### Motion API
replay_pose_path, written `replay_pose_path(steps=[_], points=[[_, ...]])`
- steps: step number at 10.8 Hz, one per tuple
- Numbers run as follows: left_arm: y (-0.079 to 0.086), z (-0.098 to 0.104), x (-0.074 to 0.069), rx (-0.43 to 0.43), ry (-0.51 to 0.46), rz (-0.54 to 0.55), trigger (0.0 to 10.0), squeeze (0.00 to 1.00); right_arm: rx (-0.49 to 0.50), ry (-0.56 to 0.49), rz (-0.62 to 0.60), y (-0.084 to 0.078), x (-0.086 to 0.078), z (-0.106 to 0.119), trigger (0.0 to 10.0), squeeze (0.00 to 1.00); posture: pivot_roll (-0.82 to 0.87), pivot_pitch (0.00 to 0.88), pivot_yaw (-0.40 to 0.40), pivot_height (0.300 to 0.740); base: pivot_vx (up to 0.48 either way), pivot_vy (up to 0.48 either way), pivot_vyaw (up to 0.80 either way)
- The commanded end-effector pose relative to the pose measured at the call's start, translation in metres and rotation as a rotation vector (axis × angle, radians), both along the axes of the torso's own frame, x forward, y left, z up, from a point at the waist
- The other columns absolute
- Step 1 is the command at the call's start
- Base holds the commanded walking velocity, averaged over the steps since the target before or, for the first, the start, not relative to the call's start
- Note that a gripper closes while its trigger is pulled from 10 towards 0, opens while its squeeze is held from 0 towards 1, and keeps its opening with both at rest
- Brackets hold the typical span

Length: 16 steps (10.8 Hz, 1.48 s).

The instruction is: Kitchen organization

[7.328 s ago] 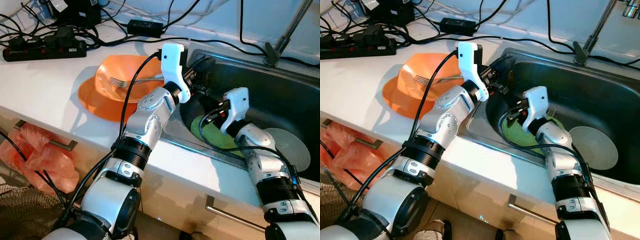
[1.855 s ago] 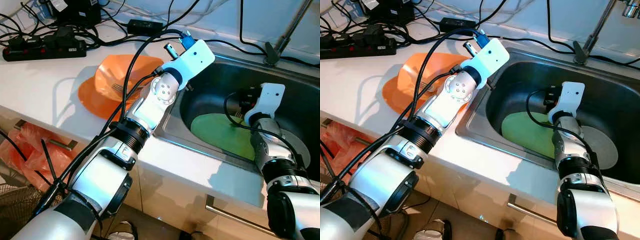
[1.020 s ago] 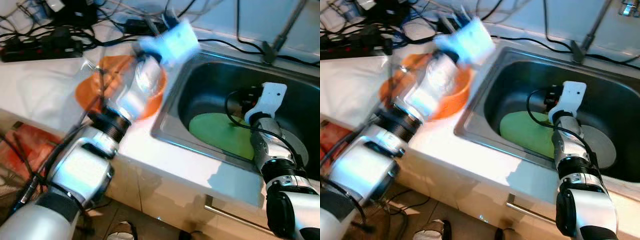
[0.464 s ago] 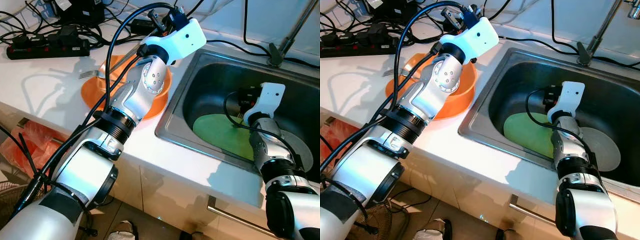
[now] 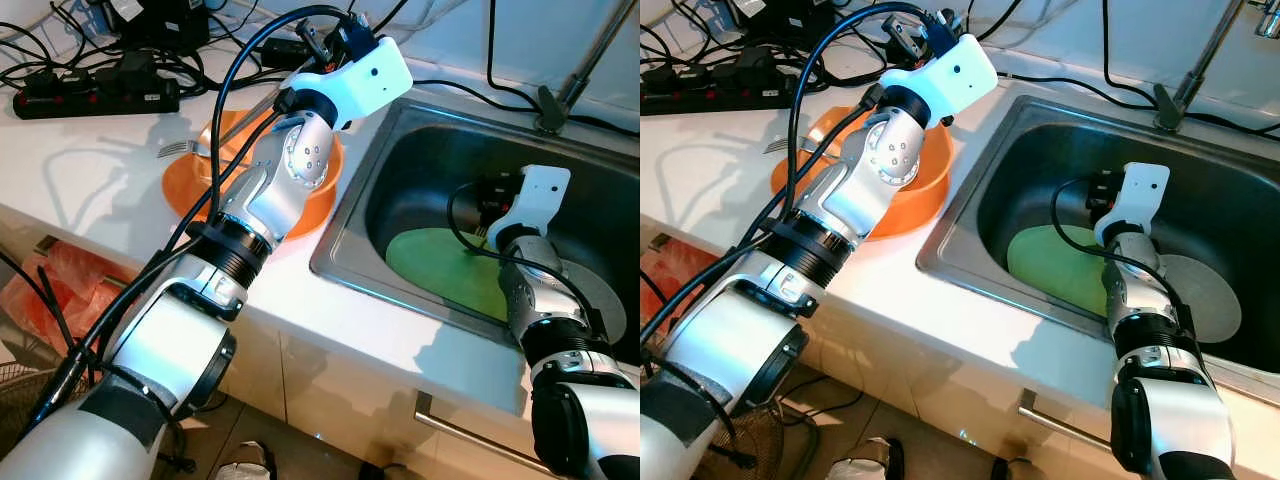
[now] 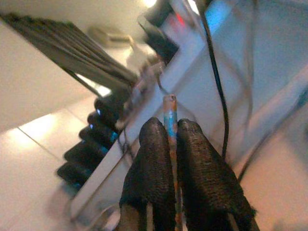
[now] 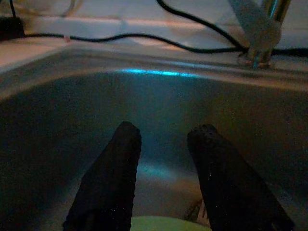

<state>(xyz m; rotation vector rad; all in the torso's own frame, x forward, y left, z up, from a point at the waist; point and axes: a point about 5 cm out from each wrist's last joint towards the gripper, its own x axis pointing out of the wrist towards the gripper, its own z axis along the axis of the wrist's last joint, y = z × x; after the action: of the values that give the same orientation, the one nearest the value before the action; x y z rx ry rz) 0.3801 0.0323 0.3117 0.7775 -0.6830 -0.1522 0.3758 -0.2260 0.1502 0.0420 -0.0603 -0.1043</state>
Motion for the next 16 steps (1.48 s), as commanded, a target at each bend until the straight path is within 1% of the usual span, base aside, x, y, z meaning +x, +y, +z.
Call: replay_pose_path(steps=[1,2,3,4,5,6,7,8,10,11,12,13,15,16], points=[[-0.007,0.025,-0.017,-0.147,-0.124,-0.124,10.0,0.00,0.018,-0.028,0.006,0.002,-0.001,0.001,10.0,0.00,0.08,0.087,-0.030,0.740,0.000,0.000,0.00],[-0.006,0.026,-0.019,-0.173,-0.128,-0.146,10.0,0.00,0.021,-0.034,0.009,0.003,-0.001,0.002,10.0,0.00,0.07,0.088,-0.030,0.740,0.000,0.000,0.00],[-0.008,0.019,-0.018,-0.146,-0.108,-0.143,10.0,0.00,0.024,-0.038,0.012,0.003,-0.001,0.002,10.0,0.00,0.07,0.088,-0.030,0.740,0.000,0.000,0.00],[-0.008,0.019,-0.018,-0.141,-0.110,-0.143,10.0,0.00,0.025,-0.040,0.013,0.003,-0.001,0.002,10.0,0.00,0.07,0.088,-0.029,0.740,0.000,0.000,0.00],[-0.007,0.021,-0.020,-0.163,-0.130,-0.169,10.0,0.00,0.029,-0.050,0.014,0.003,-0.001,0.003,10.0,0.00,0.07,0.088,-0.028,0.740,0.000,0.000,0.00],[-0.008,0.026,-0.024,-0.187,-0.144,-0.206,10.0,0.00,0.030,-0.055,0.016,0.003,-0.001,0.004,10.0,0.00,0.07,0.087,-0.029,0.740,0.000,0.000,0.00],[-0.010,0.032,-0.031,-0.248,-0.149,-0.292,10.0,0.00,0.031,-0.058,0.019,0.004,-0.001,0.004,10.0,0.00,0.07,0.087,-0.029,0.740,0.000,0.000,0.00],[-0.011,0.035,-0.035,-0.286,-0.149,-0.341,10.0,0.00,0.032,-0.059,0.022,0.004,-0.001,0.004,10.0,0.00,0.07,0.085,-0.029,0.740,0.000,0.000,0.00],[-0.010,0.038,-0.039,-0.363,-0.130,-0.419,10.0,0.00,0.033,-0.060,0.027,0.006,-0.001,0.003,10.0,0.00,0.07,0.083,-0.028,0.740,0.000,0.000,0.00],[-0.009,0.039,-0.040,-0.439,-0.096,-0.467,10.0,0.00,0.036,-0.063,0.028,0.006,0.000,0.004,10.0,0.00,0.07,0.081,-0.028,0.740,0.000,0.000,0.00],[-0.009,0.038,-0.038,-0.554,-0.020,-0.541,10.0,0.00,0.038,-0.069,0.030,0.006,0.000,0.004,10.0,0.00,0.07,0.079,-0.027,0.740,0.000,0.000,0.00],[-0.009,0.037,-0.037,-0.689,0.066,-0.633,10.0,0.00,0.040,-0.077,0.032,0.006,0.000,0.006,10.0,0.00,0.07,0.080,-0.026,0.740,0.000,0.000,0.00],[-0.009,0.039,-0.038,-0.793,0.127,-0.737,10.0,0.00,0.043,-0.085,0.029,0.005,-0.001,0.006,10.0,0.00,0.07,0.083,-0.027,0.740,0.000,0.000,0.00],[-0.010,0.038,-0.038,-0.847,0.192,-0.816,10.0,0.00,0.047,-0.091,0.028,0.005,-0.001,0.007,10.0,0.00,0.07,0.084,-0.026,0.740,0.000,0.000,0.00]])
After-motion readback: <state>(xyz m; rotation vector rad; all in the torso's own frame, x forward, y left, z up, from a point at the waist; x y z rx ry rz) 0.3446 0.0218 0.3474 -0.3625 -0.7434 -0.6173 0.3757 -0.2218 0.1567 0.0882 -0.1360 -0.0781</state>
